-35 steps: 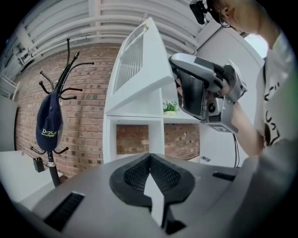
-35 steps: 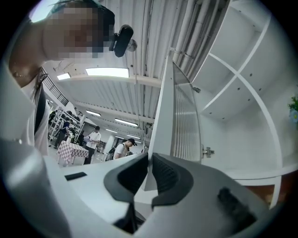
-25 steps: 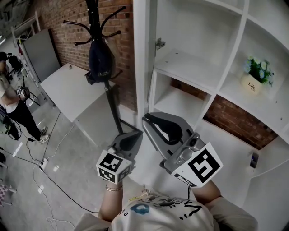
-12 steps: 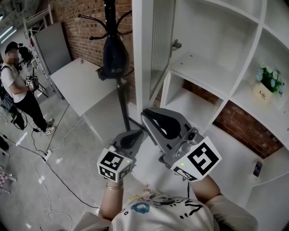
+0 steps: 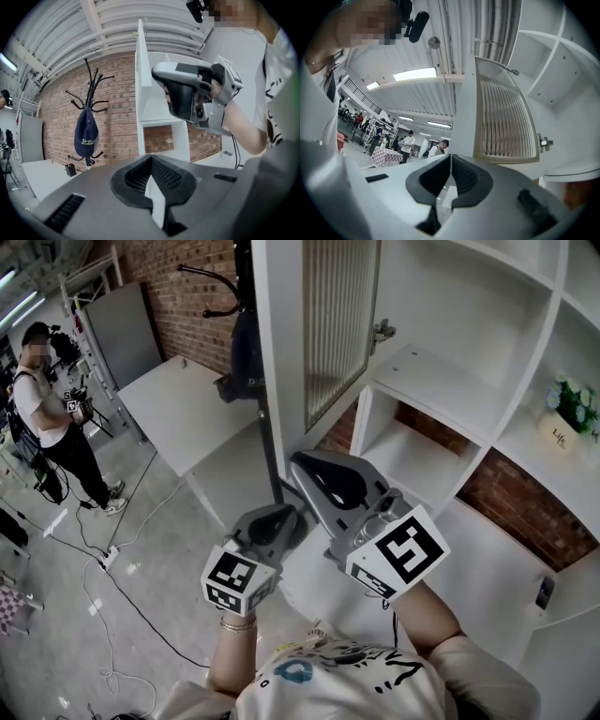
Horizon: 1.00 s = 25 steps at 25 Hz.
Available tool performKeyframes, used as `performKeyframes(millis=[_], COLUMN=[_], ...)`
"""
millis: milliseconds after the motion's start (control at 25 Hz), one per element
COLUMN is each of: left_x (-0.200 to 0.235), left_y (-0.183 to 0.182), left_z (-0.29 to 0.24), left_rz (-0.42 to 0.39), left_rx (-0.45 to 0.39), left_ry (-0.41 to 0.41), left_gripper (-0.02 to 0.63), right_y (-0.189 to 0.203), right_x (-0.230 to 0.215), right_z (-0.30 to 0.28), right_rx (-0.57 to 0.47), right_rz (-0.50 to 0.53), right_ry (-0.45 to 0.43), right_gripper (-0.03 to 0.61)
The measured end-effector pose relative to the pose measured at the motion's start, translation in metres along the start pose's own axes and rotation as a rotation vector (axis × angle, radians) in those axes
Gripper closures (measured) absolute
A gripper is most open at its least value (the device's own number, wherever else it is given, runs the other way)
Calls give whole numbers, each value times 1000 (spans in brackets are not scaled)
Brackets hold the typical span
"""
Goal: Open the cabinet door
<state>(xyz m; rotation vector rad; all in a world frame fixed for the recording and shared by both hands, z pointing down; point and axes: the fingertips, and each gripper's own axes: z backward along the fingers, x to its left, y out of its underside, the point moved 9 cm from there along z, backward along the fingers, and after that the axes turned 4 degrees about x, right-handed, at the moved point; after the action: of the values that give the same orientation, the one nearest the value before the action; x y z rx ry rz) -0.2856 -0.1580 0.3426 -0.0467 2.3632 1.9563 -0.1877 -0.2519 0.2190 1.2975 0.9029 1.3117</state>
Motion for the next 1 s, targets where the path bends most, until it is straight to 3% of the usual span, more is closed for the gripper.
performKeyframes(millis=[680,1000], left_x=[-6,-13], left_y=[12,3], left_z=[4,-8], left_rz=[27,8], left_rx=[12,2], left_ry=[14,66], left_gripper=[600,600], right_y=[27,46], right_x=[-11,-21], right_z=[6,41], right_rx=[50,120], right_rz=[-66,-81], right_ry=[20,105], right_gripper=[548,548])
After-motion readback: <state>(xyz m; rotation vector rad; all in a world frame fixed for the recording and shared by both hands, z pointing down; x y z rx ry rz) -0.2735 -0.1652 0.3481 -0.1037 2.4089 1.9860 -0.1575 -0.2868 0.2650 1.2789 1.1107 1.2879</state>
